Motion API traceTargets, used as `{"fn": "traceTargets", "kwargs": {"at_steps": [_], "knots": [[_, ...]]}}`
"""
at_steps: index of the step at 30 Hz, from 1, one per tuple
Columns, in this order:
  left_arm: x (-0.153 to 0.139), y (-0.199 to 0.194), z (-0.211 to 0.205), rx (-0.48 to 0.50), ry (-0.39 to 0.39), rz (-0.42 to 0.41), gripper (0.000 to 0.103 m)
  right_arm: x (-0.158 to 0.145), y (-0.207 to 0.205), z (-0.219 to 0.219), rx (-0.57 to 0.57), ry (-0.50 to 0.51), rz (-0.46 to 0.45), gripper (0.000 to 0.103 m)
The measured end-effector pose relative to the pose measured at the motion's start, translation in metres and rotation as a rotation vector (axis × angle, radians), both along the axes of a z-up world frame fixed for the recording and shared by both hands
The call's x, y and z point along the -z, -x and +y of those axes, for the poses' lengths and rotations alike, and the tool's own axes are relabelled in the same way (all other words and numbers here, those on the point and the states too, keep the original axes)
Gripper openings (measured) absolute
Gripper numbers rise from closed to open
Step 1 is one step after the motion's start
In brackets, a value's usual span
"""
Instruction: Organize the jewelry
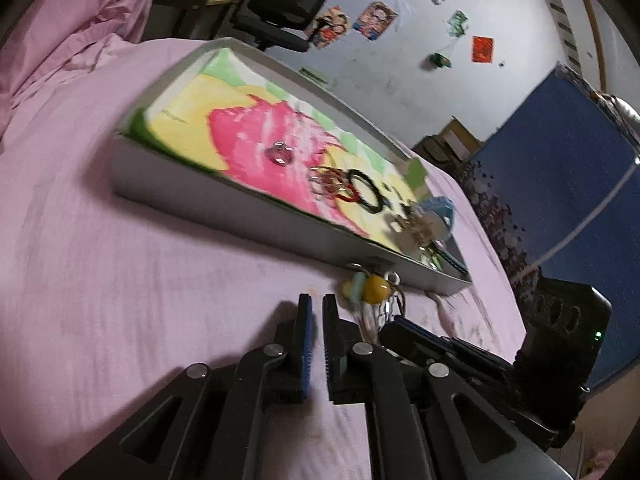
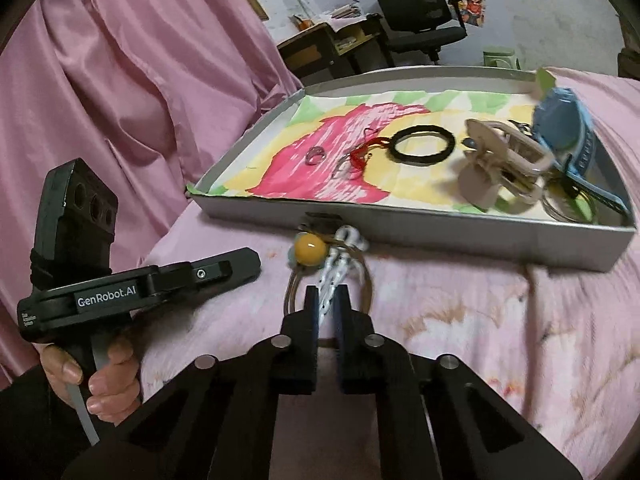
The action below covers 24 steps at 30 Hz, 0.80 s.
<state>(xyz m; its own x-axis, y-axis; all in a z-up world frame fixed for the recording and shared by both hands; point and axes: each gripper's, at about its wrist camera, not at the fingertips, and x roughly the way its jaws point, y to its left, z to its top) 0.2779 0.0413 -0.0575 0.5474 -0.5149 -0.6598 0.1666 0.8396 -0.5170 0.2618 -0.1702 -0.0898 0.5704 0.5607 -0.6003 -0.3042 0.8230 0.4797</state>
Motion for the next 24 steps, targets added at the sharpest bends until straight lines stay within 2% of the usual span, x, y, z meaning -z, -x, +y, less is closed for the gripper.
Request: {"fn": "traceTargets", "kwargs": {"at_steps": [8,16,24], "knots": [[-0.003,-0.002,-0.016,0.06,-0.006,0.0,0.029,0.0,0.013,-0.012,0.005,-0.011,0.01,0.003],[-0.002,0.0,-0.035,0.126,-0.047,0.009,0.029,0.003,0.021,-0.021,0.016,-0.029,0.034,0.003],[0.003,0.001,-0.044,0.176,-0.006,0.042,0.029,0.011,0.019,-0.032,0.059,-0.082,0.055,0.003]]}}
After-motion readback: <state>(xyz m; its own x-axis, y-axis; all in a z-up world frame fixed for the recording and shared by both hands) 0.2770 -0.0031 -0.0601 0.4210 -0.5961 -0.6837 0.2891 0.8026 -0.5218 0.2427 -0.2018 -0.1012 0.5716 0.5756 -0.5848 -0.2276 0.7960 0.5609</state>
